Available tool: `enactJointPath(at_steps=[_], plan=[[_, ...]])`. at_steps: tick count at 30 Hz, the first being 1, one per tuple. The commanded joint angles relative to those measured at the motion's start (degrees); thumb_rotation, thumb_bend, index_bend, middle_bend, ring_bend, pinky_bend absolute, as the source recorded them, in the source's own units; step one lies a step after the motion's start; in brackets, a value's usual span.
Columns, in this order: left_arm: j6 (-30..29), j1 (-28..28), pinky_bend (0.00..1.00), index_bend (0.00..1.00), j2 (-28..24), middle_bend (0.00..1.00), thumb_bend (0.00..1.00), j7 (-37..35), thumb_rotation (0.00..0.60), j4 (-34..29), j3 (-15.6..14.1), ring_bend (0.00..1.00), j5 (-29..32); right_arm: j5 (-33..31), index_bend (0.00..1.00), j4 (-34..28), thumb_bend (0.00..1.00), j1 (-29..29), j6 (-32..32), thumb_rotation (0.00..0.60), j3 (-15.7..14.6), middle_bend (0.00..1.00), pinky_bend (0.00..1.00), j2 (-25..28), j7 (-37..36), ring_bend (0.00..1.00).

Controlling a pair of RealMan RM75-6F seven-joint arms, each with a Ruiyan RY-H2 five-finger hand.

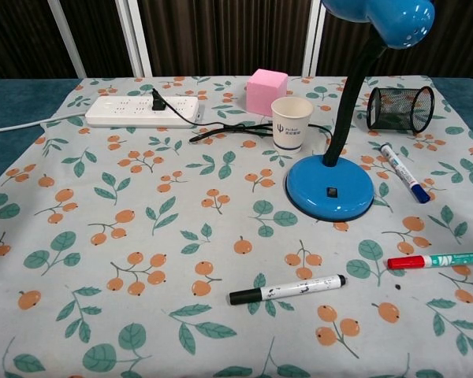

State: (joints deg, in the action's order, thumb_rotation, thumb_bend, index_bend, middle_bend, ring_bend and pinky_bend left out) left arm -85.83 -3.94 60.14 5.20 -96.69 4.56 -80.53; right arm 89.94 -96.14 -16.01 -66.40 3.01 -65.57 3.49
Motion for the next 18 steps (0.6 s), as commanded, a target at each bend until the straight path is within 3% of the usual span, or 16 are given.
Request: enactJointPath(at_steps=[1,10,18], plan=[[0.1,0.0,0.07,0.07,0.0,0.06,0.28,0.0,0.600,0.1,0.0,0.00,0.1,-2.4,0.03,-3.5,0.71,-3.4,5.2,0.600,0.6,0.64,0.57,-1.6,3.3,0.71],[1.3,-0.4,0.07,0.07,0.0,0.06,0.28,0.4,0.600,-0.1,-0.3,0.00,0.4,-10.6,0.03,-4.6,0.75,-9.5,14.1,0.600,3.2,0.69,0.67,-7.1,7.9,0.76],[1.6,-0.5,0.07,0.07,0.1,0.06,0.28,0.4,0.600,0.0,-0.1,0.00,0.9,-16.7,0.03,-2.9,0.75,-13.4,17.1,0.600,5.0,0.71,0.74,-11.9,13.0,0.78]])
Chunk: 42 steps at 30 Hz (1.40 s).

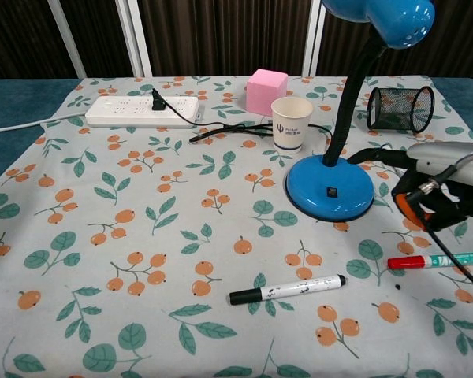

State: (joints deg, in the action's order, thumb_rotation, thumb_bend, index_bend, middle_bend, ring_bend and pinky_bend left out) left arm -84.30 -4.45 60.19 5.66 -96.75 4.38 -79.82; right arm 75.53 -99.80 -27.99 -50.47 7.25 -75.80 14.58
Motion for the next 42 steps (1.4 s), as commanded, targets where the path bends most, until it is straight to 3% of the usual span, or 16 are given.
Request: enactJointPath(at_steps=[1,19,42], plan=[[0.1,0.0,0.07,0.07,0.0,0.06,0.28,-0.1,0.600,0.1,0.1,0.00,0.2,-3.3,0.03,1.0,0.75,-1.9,1.6,0.600,0.9,0.71,0.75,-2.3,2.7,0.78],[-0.3,0.2,0.07,0.07,-0.2,0.06,0.28,-0.8,0.600,0.4,0.6,0.00,1.0,-14.2,0.03,4.5,0.75,-6.1,2.8,0.600,-0.5,0.71,0.85,-7.1,10.1,0.78],[-0.3,0.1,0.07,0.07,0.2,0.06,0.28,0.3,0.600,0.6,0.7,0.00,1.5,-16.6,0.03,6.0,0.75,-8.1,1.4,0.600,-2.7,0.71,0.94,-7.1,9.6,0.78]])
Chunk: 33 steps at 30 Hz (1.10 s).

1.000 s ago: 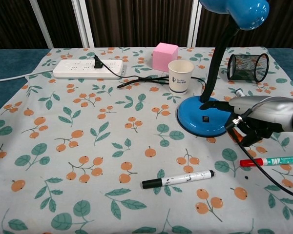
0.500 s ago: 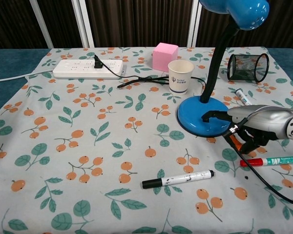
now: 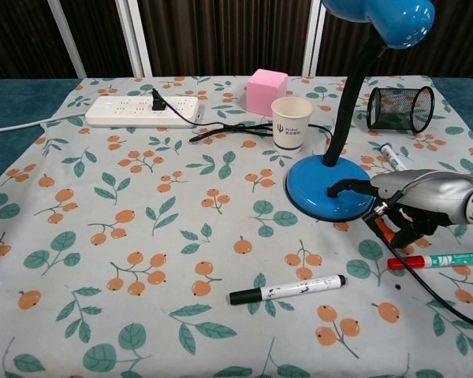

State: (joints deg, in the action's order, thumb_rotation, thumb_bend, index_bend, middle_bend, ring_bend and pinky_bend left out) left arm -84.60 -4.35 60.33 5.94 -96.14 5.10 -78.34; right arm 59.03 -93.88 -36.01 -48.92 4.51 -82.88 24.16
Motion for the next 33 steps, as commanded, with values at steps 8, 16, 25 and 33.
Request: enactJointPath(at_steps=[8,16,25,33], plan=[[0.3,-0.2,0.07,0.07,0.2,0.06,0.28,0.5,0.600,0.1,-0.1,0.00,0.0,-1.0,0.03,0.6,0.75,-0.6,-0.7,0.600,-0.4,0.71,0.96,-0.3,0.0,0.78],[0.3,-0.2,0.07,0.07,0.3,0.06,0.28,0.8,0.600,0.1,-0.1,0.00,0.1,-1.7,0.03,1.0,0.75,-0.9,-0.6,0.600,-0.9,0.71,0.98,-0.2,-0.6,0.78],[0.2,-0.2,0.07,0.07,0.4,0.06,0.28,0.9,0.600,0.1,-0.1,0.00,0.1,-1.9,0.03,1.4,0.75,-1.5,-0.4,0.600,-1.5,0.71,1.00,-0.7,-0.4,0.78],[0.2,-0.2,0.07,0.07,0.4,0.06,0.28,0.8,0.600,0.1,0.0,0.00,0.1,-3.5,0.04,2.0,0.75,-2.8,0.4,0.600,-1.7,0.71,1.00,-0.6,1.0,0.78]])
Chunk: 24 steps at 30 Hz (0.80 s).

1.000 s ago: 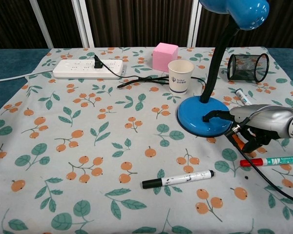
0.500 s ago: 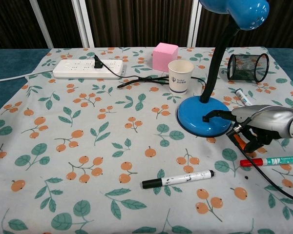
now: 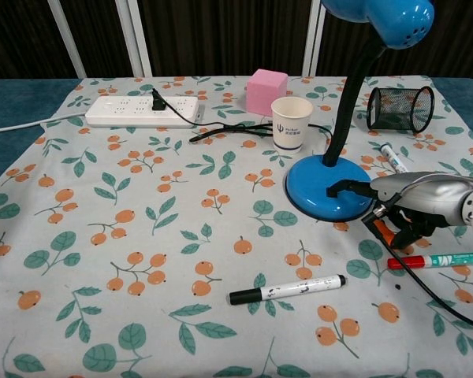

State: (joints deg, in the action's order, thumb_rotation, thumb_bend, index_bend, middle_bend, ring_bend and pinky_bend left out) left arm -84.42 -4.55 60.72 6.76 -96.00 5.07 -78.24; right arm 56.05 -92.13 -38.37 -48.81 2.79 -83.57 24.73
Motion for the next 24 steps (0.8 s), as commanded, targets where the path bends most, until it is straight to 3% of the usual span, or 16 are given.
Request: enactJointPath(at_steps=[1,12,15,20,24], plan=[[0.0,0.0,0.07,0.07,0.0,0.06,0.28,0.0,0.600,0.0,0.0,0.00,-0.1,-0.9,0.04,0.3,0.75,-0.6,0.4,0.600,0.1,0.71,1.00,0.1,0.5,0.78],[-0.2,0.1,0.07,0.07,-0.2,0.06,0.28,-0.2,0.600,0.0,0.0,0.00,-0.1,0.9,0.04,-3.6,0.75,0.9,-5.5,0.600,2.3,0.69,1.00,3.6,-2.0,0.76],[-0.3,0.2,0.07,0.07,-0.2,0.06,0.28,-0.2,0.600,-0.1,0.0,0.00,-0.1,2.0,0.04,-6.6,0.68,1.9,-7.0,0.600,2.2,0.60,1.00,7.3,-2.4,0.67],[-0.4,0.2,0.07,0.07,-0.2,0.06,0.28,0.0,0.600,-0.3,-0.1,0.00,-0.3,4.0,0.00,-11.7,0.45,3.8,-10.0,0.600,-0.1,0.40,1.00,13.6,0.6,0.44],[-0.7,0.3,0.07,0.07,-0.2,0.06,0.28,0.0,0.600,-0.5,-0.2,0.00,-0.6,8.7,0.00,-13.3,0.40,7.2,-14.7,0.600,-1.5,0.36,1.00,16.2,-1.4,0.38]])
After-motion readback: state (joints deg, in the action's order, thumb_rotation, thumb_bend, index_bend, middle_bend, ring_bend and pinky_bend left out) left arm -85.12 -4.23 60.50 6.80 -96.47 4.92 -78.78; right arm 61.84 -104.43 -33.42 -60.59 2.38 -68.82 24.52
